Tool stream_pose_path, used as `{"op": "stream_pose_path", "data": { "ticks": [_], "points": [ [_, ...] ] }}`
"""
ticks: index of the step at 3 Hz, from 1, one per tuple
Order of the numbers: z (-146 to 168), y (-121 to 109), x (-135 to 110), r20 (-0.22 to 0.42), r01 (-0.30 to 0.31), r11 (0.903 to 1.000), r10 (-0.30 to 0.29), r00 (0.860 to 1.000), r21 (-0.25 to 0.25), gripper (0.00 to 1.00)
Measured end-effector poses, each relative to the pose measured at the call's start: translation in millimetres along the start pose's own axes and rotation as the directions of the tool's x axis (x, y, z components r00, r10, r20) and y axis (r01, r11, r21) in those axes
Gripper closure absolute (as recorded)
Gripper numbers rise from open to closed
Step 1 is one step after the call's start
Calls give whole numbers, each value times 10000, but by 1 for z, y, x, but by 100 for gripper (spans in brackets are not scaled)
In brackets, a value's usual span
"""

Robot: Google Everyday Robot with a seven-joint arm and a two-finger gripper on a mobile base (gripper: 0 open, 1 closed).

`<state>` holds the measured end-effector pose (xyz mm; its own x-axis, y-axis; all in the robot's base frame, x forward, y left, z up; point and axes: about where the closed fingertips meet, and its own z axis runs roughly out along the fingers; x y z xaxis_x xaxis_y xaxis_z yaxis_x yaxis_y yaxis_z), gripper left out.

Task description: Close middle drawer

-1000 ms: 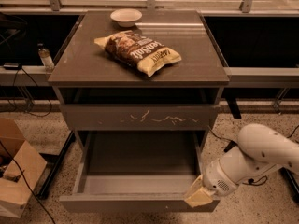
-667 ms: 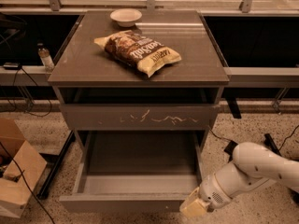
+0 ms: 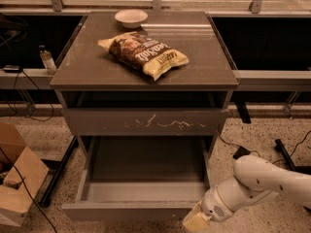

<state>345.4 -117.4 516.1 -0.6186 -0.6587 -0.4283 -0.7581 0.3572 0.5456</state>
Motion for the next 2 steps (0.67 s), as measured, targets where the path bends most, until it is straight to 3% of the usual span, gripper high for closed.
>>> {"op": "stream_pose_path", "data": {
  "ticks": [1, 2],
  "points": [
    [32, -19, 9, 289, -336, 9988, 326, 9991, 348, 100],
    [58, -51, 16, 674, -605, 9963, 565, 9961, 603, 100]
  ]
}}
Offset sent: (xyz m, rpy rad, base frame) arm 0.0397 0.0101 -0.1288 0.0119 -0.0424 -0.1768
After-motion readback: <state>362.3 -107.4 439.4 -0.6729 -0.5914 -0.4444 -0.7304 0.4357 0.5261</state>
